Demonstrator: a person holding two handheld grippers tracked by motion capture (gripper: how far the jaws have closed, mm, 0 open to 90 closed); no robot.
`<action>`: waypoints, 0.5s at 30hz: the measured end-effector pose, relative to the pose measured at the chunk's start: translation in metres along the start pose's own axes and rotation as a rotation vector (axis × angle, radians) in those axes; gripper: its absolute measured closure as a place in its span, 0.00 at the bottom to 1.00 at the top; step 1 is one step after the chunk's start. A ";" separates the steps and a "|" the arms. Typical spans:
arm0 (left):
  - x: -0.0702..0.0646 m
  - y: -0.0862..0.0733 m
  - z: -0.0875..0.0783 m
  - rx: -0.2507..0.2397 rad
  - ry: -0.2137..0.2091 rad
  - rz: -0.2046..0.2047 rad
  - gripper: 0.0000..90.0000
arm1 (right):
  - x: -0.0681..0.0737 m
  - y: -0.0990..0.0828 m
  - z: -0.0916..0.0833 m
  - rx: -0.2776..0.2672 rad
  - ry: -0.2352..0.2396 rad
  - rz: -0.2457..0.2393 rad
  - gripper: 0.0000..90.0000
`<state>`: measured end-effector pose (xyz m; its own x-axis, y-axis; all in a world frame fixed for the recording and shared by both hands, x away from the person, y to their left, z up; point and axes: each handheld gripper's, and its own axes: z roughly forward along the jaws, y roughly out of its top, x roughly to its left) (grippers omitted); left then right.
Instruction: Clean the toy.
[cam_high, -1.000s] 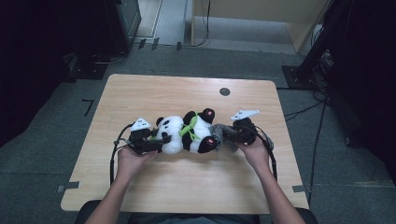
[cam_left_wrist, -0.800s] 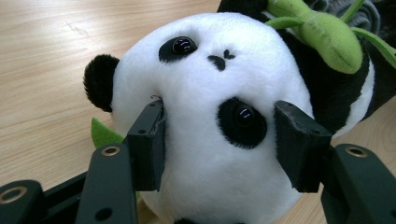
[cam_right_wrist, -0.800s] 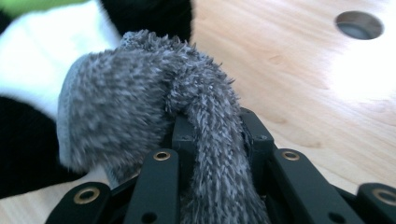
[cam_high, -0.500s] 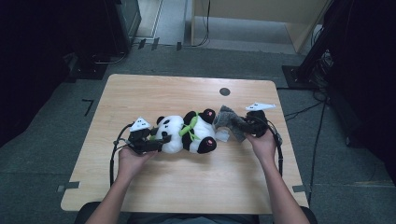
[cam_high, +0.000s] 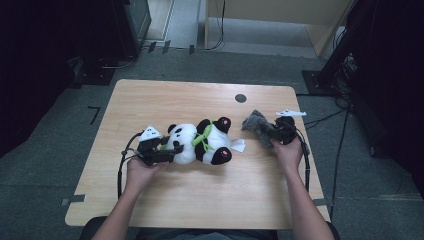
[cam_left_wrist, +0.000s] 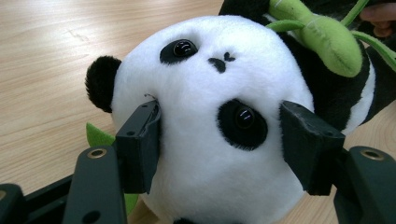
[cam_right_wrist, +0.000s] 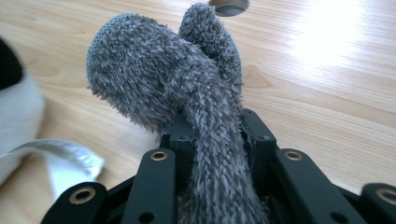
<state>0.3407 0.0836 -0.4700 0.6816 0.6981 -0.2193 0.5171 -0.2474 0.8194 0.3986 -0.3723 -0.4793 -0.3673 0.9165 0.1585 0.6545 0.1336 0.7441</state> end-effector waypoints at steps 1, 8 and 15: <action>0.000 0.000 0.000 -0.005 0.000 0.003 0.38 | -0.002 -0.001 0.001 -0.002 -0.004 0.001 0.79; 0.001 -0.001 0.001 -0.014 0.000 0.008 0.36 | -0.017 -0.006 0.010 -0.020 -0.036 0.050 0.78; 0.002 -0.003 0.001 -0.028 -0.008 0.007 0.34 | -0.020 -0.010 0.011 -0.043 -0.063 0.028 0.60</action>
<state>0.3407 0.0849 -0.4739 0.6892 0.6911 -0.2179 0.4977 -0.2329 0.8355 0.4071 -0.3875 -0.4969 -0.3059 0.9418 0.1396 0.6346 0.0924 0.7673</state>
